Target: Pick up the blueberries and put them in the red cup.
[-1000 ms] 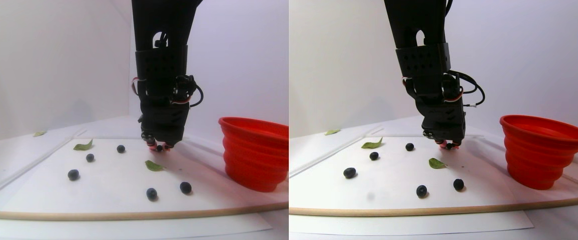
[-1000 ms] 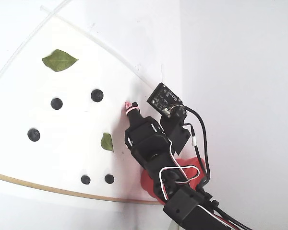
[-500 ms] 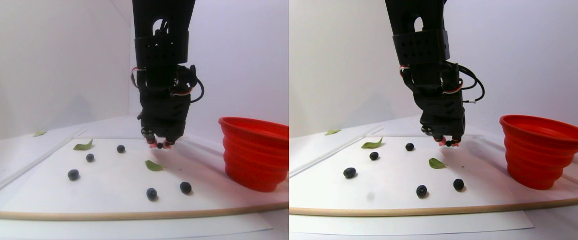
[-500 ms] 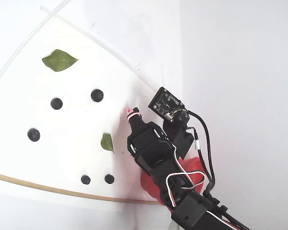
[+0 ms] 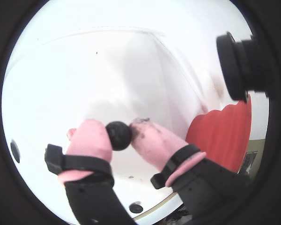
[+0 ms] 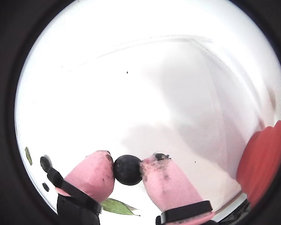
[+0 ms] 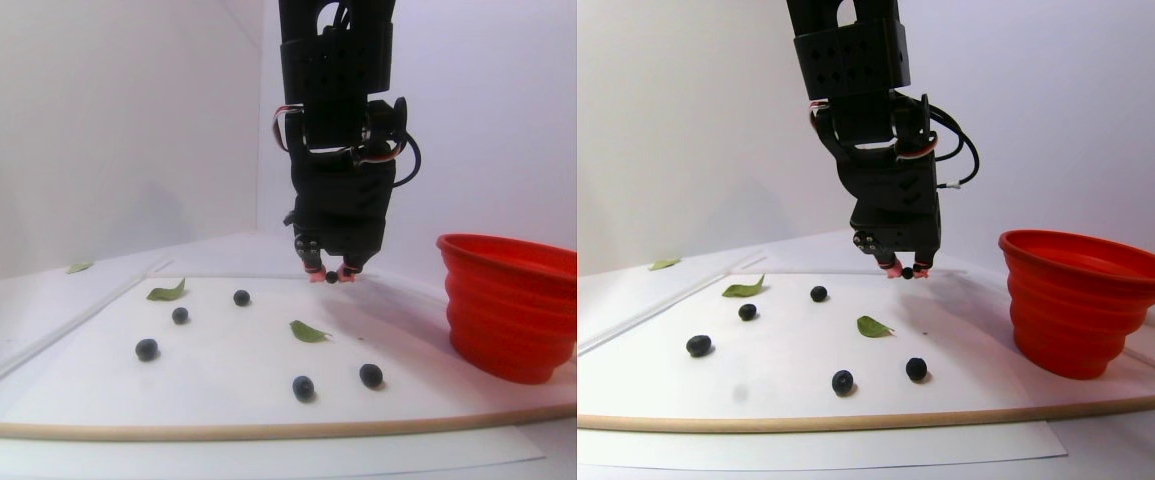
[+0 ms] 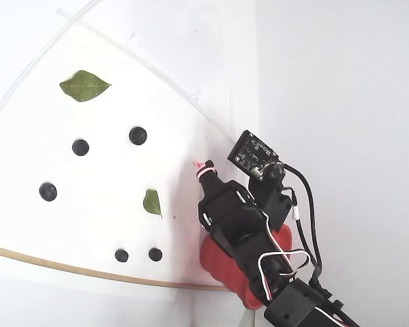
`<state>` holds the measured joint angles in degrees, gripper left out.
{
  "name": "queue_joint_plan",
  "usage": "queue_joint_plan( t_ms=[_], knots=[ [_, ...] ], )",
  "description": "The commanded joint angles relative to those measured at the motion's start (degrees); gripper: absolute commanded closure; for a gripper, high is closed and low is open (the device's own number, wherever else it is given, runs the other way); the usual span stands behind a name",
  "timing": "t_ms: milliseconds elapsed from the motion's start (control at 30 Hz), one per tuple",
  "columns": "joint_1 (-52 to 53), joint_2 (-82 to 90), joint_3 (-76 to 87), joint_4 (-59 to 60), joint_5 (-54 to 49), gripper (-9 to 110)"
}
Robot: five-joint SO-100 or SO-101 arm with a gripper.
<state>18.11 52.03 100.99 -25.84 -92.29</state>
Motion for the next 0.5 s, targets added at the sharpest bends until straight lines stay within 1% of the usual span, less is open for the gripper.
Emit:
queue_joint_plan(
  t_ms=[0, 467],
  knots=[
    [2.3, 9.8, 0.2, 0.8, -0.3, 91],
    [4.0, 17.0, 4.9, 4.0, -0.8, 91]
  ],
)
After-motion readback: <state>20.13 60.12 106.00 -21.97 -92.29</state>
